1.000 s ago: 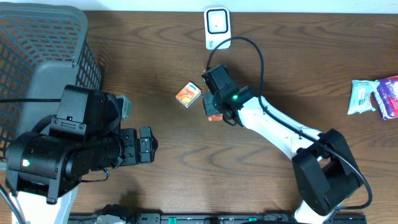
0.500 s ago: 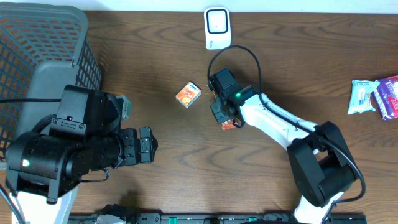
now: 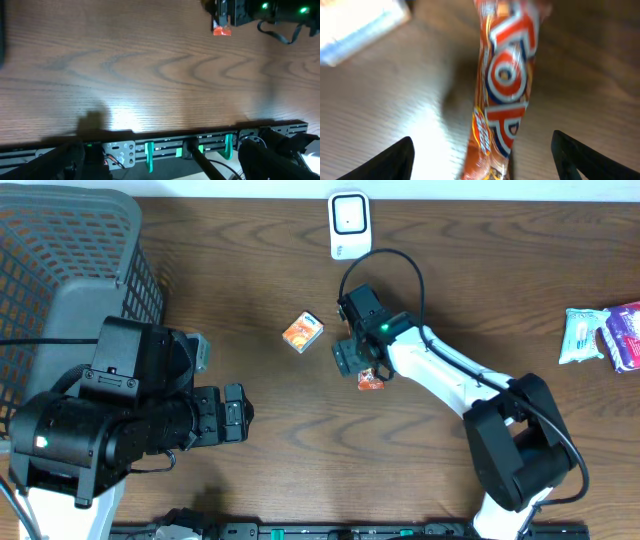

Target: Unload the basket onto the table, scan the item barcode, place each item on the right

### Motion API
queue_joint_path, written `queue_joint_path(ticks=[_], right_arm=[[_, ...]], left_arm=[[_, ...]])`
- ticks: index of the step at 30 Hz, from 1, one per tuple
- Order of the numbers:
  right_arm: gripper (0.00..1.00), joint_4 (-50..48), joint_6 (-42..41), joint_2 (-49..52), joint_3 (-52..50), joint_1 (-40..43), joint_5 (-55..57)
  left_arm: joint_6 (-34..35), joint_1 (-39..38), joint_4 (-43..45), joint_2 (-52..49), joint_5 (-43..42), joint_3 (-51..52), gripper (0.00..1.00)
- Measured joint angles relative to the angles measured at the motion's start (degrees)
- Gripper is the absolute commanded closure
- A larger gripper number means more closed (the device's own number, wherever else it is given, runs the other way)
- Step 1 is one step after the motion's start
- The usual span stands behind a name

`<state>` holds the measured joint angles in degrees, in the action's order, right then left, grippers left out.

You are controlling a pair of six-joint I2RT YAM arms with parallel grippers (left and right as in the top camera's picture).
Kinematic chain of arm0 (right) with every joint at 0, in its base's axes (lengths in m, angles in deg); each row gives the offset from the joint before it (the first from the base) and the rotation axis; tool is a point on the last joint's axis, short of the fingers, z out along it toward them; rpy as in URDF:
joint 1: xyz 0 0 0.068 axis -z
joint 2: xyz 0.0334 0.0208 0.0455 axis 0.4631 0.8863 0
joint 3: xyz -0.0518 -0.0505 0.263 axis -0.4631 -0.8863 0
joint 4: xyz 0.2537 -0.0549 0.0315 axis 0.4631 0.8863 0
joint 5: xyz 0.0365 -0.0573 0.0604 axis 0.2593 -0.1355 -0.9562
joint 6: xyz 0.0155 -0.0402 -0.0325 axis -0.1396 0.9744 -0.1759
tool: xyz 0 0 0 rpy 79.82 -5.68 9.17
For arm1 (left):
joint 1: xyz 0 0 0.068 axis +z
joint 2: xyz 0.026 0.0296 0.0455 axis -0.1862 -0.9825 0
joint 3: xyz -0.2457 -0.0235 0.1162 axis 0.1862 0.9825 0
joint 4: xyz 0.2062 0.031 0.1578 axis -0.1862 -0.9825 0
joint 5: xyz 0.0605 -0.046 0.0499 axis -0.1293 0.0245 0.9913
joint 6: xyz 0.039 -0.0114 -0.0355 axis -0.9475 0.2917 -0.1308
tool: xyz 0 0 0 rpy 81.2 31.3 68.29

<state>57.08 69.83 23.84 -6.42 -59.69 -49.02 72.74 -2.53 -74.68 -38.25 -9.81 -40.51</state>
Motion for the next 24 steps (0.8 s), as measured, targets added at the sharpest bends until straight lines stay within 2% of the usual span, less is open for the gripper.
queue_joint_path(ticks=[6,13,19,24], right_arm=[[0.31,-1.7,-3.4,-0.9,0.6,0.0,-0.2],[0.30,-4.5,-4.8,-0.9,0.2,0.0,0.9],[0.37,-8.5,-5.4,-0.9,-1.9,0.0,1.0],[0.36,-12.8,-5.8,-0.9,-5.0,0.0,2.7]], left_arm=[[0.0,0.0,0.0,0.0,0.0,0.0,0.02],[0.0,0.0,0.0,0.0,0.0,0.0,0.02],[0.0,0.0,0.0,0.0,0.0,0.0,0.02],[0.0,0.0,0.0,0.0,0.0,0.0,0.02]])
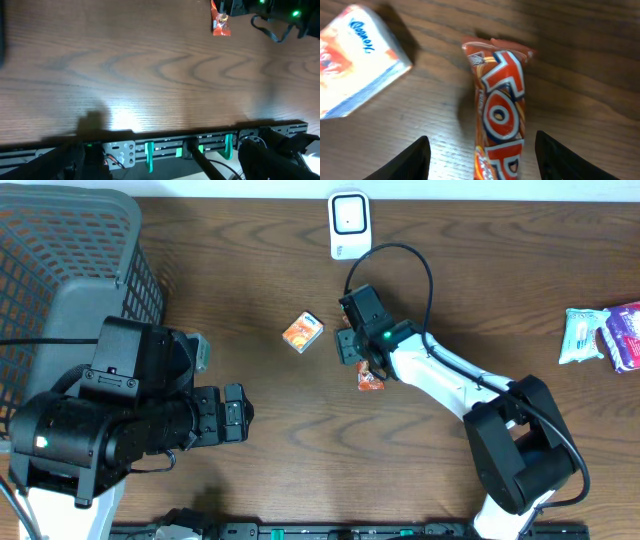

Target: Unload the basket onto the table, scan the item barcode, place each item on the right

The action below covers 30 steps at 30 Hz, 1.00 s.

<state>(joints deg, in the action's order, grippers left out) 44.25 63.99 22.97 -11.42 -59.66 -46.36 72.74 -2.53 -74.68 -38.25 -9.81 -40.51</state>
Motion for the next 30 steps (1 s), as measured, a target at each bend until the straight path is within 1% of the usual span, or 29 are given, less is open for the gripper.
queue_joint_path(ticks=[4,5,7,9,16,18,25,28,30], right_arm=[[0.36,-4.6,-1.3,0.0,-3.3,0.0,1.6],[0.38,-6.0,-1.7,0.0,-4.3,0.0,1.9],[0.46,-7.3,-2.3,0.0,-5.4,0.0,2.2],[0.52,-8.9,-3.4,0.0,-6.6,0.0,2.4],[0.55,-11.0,-4.5,0.0,-8.3,0.0,2.6],[0.58,-11.1,-4.6,0.0,-8.3,0.0,2.6],[0.58,-11.3,-5.0,0.5,-8.3,0.0,2.6],[0.67,-12.3,-5.0,1.6,-8.3,0.0,3.3],[0.82,-12.7,-5.1,1.8,-8.3,0.0,3.7]], left_arm=[[0.0,0.0,0.0,0.0,0.0,0.0,0.02],[0.0,0.0,0.0,0.0,0.0,0.0,0.02],[0.0,0.0,0.0,0.0,0.0,0.0,0.02],[0.0,0.0,0.0,0.0,0.0,0.0,0.02],[0.0,0.0,0.0,0.0,0.0,0.0,0.02],[0.0,0.0,0.0,0.0,0.0,0.0,0.02],[0.0,0.0,0.0,0.0,0.0,0.0,0.02],[0.0,0.0,0.0,0.0,0.0,0.0,0.02],[0.0,0.0,0.0,0.0,0.0,0.0,0.02]])
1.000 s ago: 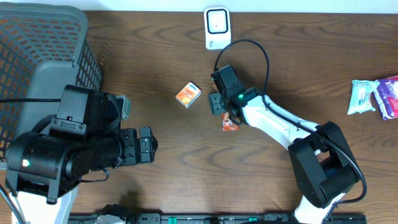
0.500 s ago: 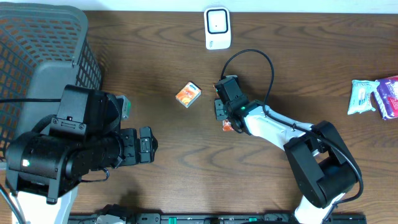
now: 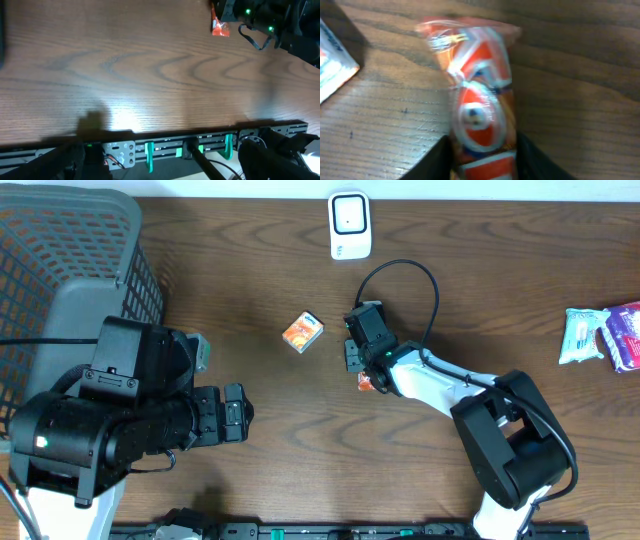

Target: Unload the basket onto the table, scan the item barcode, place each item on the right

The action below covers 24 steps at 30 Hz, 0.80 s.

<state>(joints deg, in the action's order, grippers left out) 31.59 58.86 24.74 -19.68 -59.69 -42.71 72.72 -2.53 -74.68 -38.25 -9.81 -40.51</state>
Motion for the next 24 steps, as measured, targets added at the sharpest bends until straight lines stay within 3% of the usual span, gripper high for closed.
queue_joint_path(ticks=[3,12,18,24], right_arm=[[0.99,-0.1,-0.2,0.0,0.1,0.0,-0.2],[0.99,-0.5,-0.3,-2.4,1.6,0.0,-0.4],[0.99,-12.2,-0.3,-9.8,3.3,0.3,5.9],[0.99,-19.3,-0.3,-12.6,7.3,2.0,4.5]], left_arm=[[0.0,0.0,0.0,0.0,0.0,0.0,0.02],[0.0,0.0,0.0,0.0,0.0,0.0,0.02],[0.0,0.0,0.0,0.0,0.0,0.0,0.02],[0.0,0.0,0.0,0.0,0.0,0.0,0.02]])
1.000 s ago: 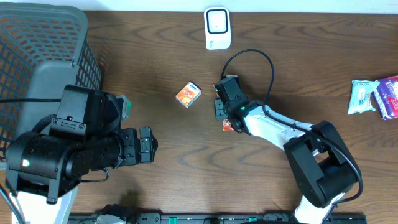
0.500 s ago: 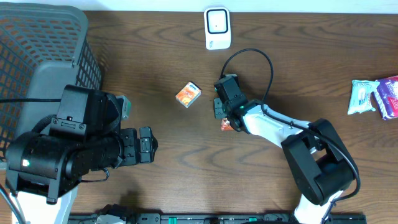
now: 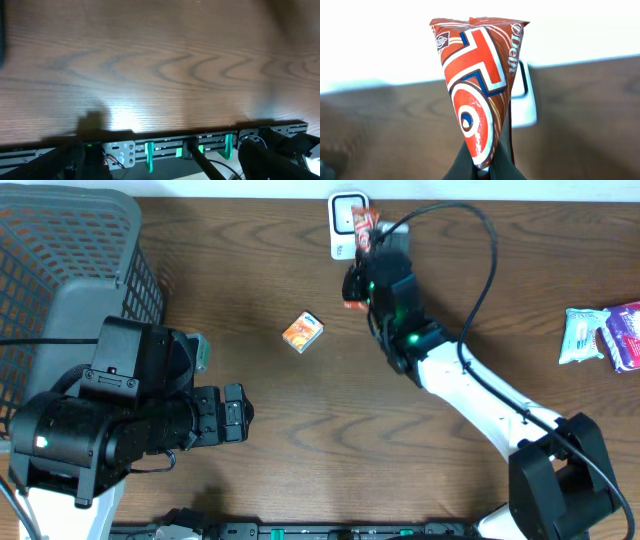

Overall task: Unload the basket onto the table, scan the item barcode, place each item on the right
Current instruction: 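Hold the red candy bar under the white scanner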

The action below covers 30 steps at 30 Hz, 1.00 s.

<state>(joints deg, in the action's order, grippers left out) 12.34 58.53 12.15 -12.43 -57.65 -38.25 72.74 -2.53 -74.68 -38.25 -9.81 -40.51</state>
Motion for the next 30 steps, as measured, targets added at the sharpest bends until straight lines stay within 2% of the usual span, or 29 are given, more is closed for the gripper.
queue_joint_path(ticks=[5,10,20,22,25,30], right_arm=[[0.99,0.1,0.0,2.3,6.4,1.4,-0.9],[0.99,5.7,0.3,9.5,19.3,2.5,-3.3],[0.99,35.6,0.8,33.3,56.3,5.0,-7.5],[0.99,38.9,0.8,37.2,61.6,5.9,-7.7],[0.99,39.0,0.8,41.3,65.6,7.3,-8.4],[0.99,37.1,1.0,44.6,66.2,9.5,-8.4]], left_arm=[[0.0,0.0,0.0,0.0,0.0,0.0,0.02],[0.0,0.0,0.0,0.0,0.0,0.0,0.02],[0.0,0.0,0.0,0.0,0.0,0.0,0.02],[0.0,0.0,0.0,0.0,0.0,0.0,0.02],[0.0,0.0,0.0,0.0,0.0,0.0,0.02],[0.0,0.0,0.0,0.0,0.0,0.0,0.02]])
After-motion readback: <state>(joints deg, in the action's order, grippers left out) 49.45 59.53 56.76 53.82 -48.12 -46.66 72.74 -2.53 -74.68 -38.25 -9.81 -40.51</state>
